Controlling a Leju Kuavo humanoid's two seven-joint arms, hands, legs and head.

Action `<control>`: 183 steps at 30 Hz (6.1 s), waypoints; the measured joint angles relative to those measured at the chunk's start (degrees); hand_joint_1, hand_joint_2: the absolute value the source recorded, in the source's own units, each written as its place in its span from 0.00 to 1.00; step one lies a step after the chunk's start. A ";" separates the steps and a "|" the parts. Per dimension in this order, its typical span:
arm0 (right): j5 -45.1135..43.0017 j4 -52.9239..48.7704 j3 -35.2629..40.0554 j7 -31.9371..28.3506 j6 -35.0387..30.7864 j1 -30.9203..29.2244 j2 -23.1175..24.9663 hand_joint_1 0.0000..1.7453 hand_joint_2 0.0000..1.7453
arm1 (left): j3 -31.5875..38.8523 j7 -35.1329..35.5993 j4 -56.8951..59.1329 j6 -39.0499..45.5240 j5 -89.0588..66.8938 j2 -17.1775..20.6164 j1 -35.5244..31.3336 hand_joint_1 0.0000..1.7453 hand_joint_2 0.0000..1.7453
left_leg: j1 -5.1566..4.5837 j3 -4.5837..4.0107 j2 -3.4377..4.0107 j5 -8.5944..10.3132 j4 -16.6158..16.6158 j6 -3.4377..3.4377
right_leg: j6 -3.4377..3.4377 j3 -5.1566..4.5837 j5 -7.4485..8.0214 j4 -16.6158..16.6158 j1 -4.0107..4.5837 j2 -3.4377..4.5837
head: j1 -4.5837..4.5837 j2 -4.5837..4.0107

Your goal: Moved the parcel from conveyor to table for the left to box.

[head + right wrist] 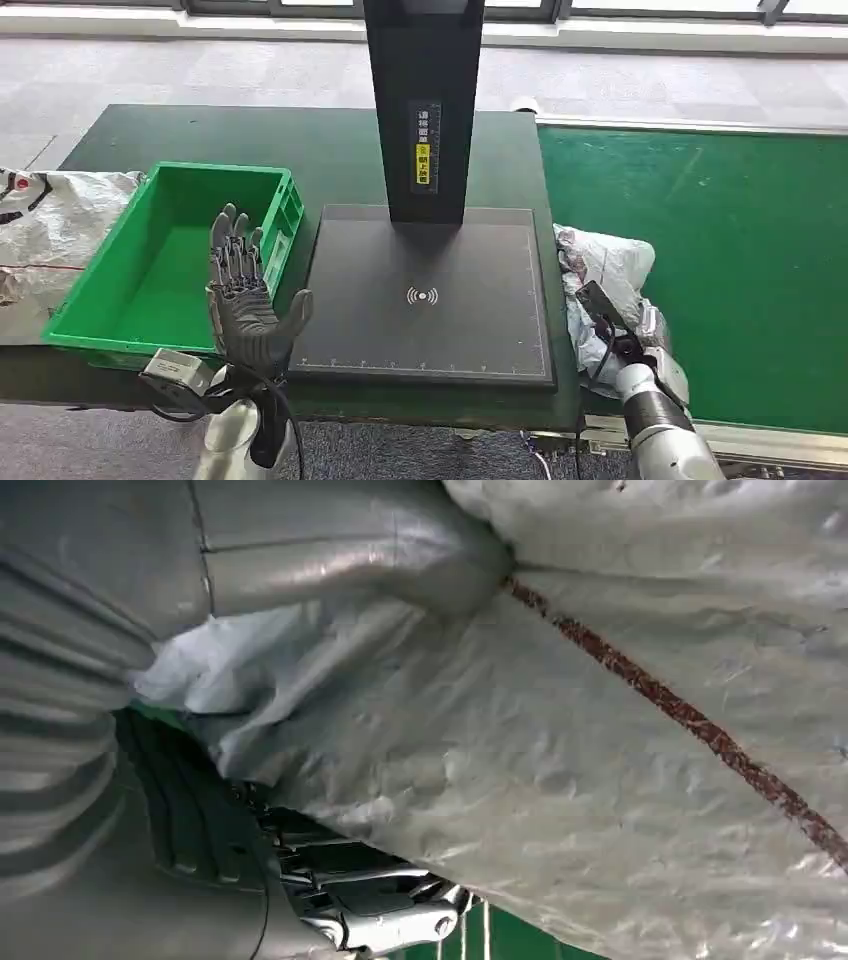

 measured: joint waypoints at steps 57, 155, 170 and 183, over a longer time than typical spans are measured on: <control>-19.76 -45.09 28.22 -27.93 -20.69 16.43 15.37 1.00 1.00 | -0.15 0.00 -1.90 2.58 -0.22 0.33 2.61 0.00 1.00 | 0.03 -0.05 0.04 -0.01 -0.04 -0.02 | -0.06 -0.08 -0.05 0.01 0.01 0.03 | -0.02 0.00; -36.09 -77.74 36.70 -33.31 -27.62 24.97 15.02 0.00 1.00 | -32.57 14.36 55.26 20.37 -16.90 -3.74 -27.40 0.00 1.00 | -0.02 0.06 0.05 -0.04 -0.03 0.01 | -0.02 0.00 -0.01 -0.01 -0.05 0.07 | 0.00 0.00; -35.98 -77.74 36.70 -33.31 -27.62 24.99 14.99 0.00 1.00 | -45.92 27.47 62.16 23.45 -21.79 -3.74 -30.94 0.00 1.00 | -0.02 0.07 0.05 -0.03 -0.03 0.01 | -0.01 0.02 -0.01 -0.01 -0.05 0.06 | 0.00 0.00; -36.09 -78.05 36.70 -33.31 -27.62 25.03 14.99 0.00 1.00 | -54.08 40.72 64.46 24.28 -29.79 -3.72 -33.21 1.00 1.00 | -0.02 0.11 0.04 -0.03 -0.03 0.01 | -0.01 0.08 -0.01 -0.01 -0.05 0.05 | 0.00 0.00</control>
